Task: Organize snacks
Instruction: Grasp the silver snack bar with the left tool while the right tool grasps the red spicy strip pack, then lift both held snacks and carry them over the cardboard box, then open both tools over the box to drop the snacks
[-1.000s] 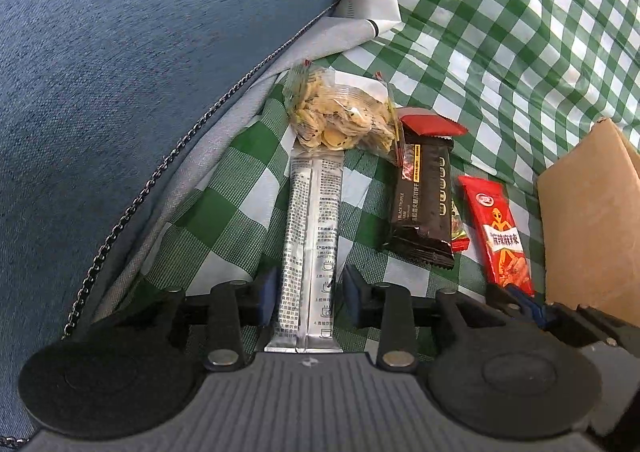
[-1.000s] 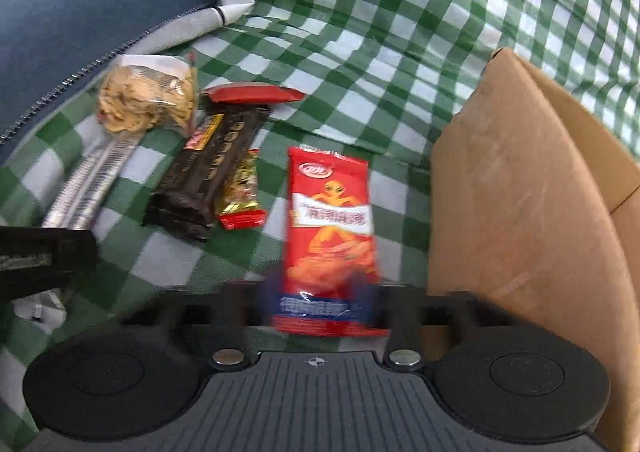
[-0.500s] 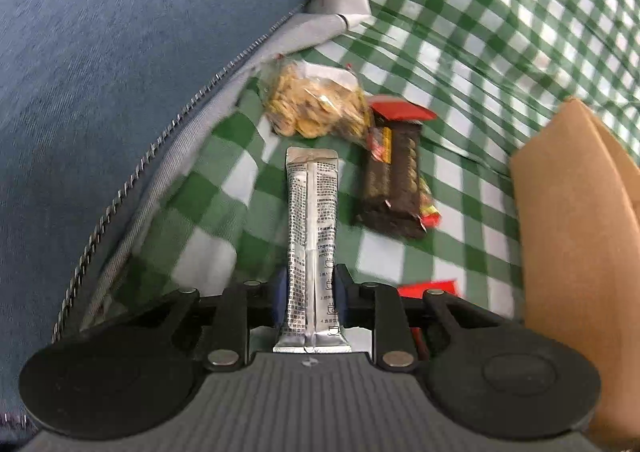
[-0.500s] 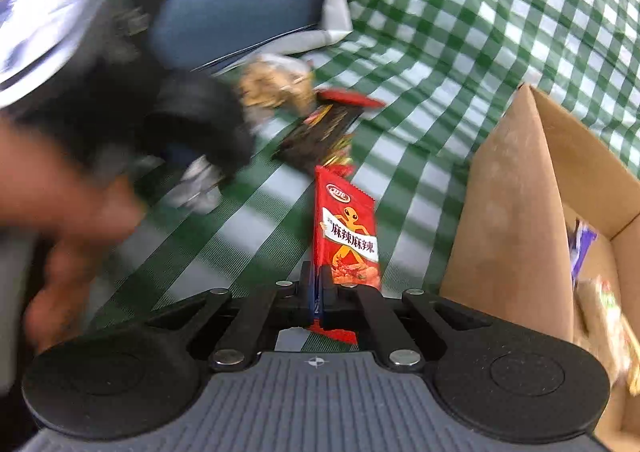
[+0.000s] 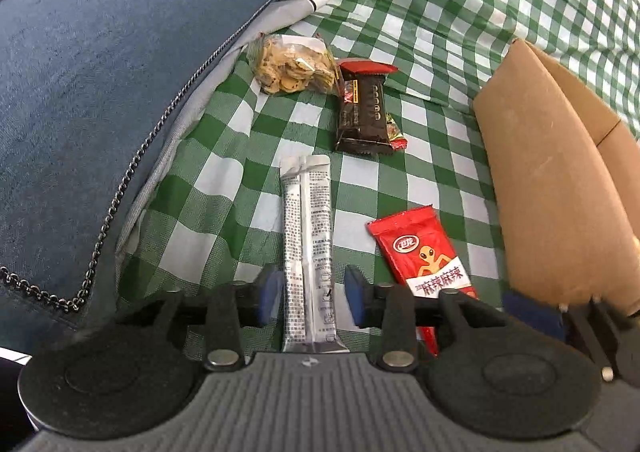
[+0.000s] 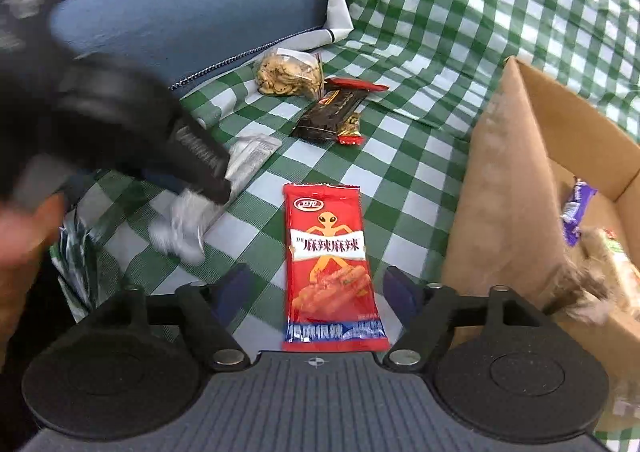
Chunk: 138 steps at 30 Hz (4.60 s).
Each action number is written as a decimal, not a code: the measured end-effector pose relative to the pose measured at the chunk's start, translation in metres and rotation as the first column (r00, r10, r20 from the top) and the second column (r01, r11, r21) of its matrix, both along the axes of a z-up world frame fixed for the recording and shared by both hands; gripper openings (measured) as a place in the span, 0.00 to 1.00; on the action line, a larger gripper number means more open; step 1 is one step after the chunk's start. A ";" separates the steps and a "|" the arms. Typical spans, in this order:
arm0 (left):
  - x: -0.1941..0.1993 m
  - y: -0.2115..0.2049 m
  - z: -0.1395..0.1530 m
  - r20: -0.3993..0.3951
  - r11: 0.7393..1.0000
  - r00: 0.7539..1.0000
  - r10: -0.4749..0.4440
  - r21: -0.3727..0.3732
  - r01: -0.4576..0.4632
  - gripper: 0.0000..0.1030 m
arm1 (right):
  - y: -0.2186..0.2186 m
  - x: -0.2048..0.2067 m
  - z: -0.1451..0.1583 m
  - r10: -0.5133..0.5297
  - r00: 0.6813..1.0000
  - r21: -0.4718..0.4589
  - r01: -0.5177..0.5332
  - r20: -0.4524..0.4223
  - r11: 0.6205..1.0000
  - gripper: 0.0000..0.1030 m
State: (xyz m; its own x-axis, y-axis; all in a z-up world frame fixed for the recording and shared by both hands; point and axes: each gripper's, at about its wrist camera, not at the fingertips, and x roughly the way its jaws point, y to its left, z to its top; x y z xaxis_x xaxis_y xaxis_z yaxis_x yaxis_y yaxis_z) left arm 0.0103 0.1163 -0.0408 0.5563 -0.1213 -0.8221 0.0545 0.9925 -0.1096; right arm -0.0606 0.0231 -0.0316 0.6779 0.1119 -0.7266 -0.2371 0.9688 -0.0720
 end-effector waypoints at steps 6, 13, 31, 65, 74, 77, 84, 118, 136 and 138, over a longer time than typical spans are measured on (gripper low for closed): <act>0.002 -0.005 -0.008 0.001 1.000 1.000 -0.023 0.011 0.023 0.41 | 0.010 0.014 -0.018 0.014 0.999 -0.108 -0.017 -0.034 0.994 0.75; 0.005 -0.006 -0.013 0.012 0.999 1.000 -0.012 0.033 0.012 0.41 | 0.001 0.014 -0.016 0.013 0.998 -0.005 -0.014 -0.056 1.000 0.44; 0.000 -0.004 -0.018 0.044 0.997 0.999 -0.017 0.070 0.014 0.27 | 0.007 -0.018 0.011 0.066 0.998 -0.044 -0.065 0.019 0.997 0.20; -0.037 -0.001 0.051 0.333 0.999 0.941 0.049 -0.013 -0.047 0.21 | -0.017 -0.045 0.074 -0.001 0.943 0.065 -0.022 0.333 0.998 0.20; -0.046 -0.016 0.084 0.389 0.998 0.920 0.045 0.015 -0.055 0.21 | -0.049 -0.043 0.091 -0.076 0.906 0.132 0.023 0.416 0.991 0.20; -0.044 -0.025 0.093 0.401 0.999 0.915 0.036 0.014 -0.045 0.21 | -0.063 -0.039 0.094 -0.124 0.895 0.165 0.058 0.429 0.985 0.20; -0.043 -0.058 0.112 0.432 1.000 0.902 -0.007 0.019 -0.001 0.21 | -0.104 -0.034 0.098 -0.274 0.851 0.260 0.169 0.449 0.951 0.20; -0.014 -0.259 0.184 0.585 0.934 0.739 -0.335 0.105 0.340 0.21 | -0.237 -0.055 0.100 -0.757 0.511 0.506 0.563 0.407 0.653 0.20; 0.001 -0.154 0.116 0.575 0.910 0.706 -0.413 0.242 0.336 0.36 | -0.209 -0.045 0.081 -0.748 0.507 0.357 0.666 0.429 0.656 0.51; 0.009 -0.127 0.095 0.590 0.898 0.683 -0.431 0.353 0.261 0.32 | -0.197 -0.043 0.080 -0.713 0.537 0.321 0.648 0.451 0.691 0.51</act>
State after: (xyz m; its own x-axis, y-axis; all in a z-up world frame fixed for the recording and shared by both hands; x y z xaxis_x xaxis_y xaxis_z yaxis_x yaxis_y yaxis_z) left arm 0.0191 -0.0108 0.0545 0.9090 -0.2765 -0.3119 0.3711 0.8777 0.3033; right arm -0.1039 -0.1737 0.0482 0.8293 -0.4928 -0.2636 0.5390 0.8298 0.1445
